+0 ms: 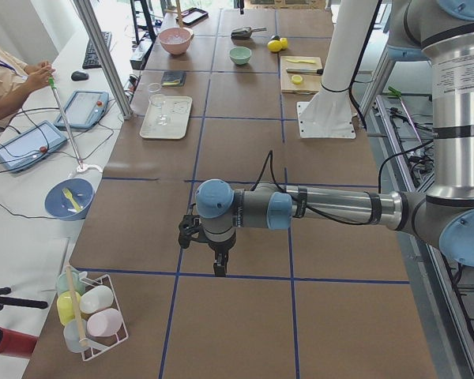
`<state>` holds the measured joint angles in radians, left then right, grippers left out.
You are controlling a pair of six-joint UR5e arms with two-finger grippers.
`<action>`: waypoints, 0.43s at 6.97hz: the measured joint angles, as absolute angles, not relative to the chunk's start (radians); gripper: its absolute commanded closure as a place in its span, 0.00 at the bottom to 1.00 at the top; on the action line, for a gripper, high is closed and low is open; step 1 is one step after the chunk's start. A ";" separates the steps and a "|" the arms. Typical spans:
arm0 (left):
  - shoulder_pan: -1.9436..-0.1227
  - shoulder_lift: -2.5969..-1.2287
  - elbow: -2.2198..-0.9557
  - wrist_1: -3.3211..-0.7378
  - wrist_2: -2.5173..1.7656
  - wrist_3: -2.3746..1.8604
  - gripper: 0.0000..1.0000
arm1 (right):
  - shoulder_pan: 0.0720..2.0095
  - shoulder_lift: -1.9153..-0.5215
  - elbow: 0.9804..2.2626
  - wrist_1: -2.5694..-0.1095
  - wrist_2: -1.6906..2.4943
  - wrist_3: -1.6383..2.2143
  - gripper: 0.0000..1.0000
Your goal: Pour ice into bowl
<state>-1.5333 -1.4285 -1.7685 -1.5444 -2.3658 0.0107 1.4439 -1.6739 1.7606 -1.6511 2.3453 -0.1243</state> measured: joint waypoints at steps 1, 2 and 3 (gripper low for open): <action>-1.532 -1.427 -1.761 -1.560 -2.367 0.011 0.00 | 1.444 -1.676 1.762 -1.650 2.345 -0.105 0.00; -1.532 -1.426 -1.756 -1.568 -2.368 0.011 0.00 | 1.444 -1.676 1.767 -1.650 2.345 -0.083 0.00; -1.530 -1.426 -1.754 -1.572 -2.369 0.011 0.00 | 1.444 -1.673 1.770 -1.649 2.345 -0.062 0.00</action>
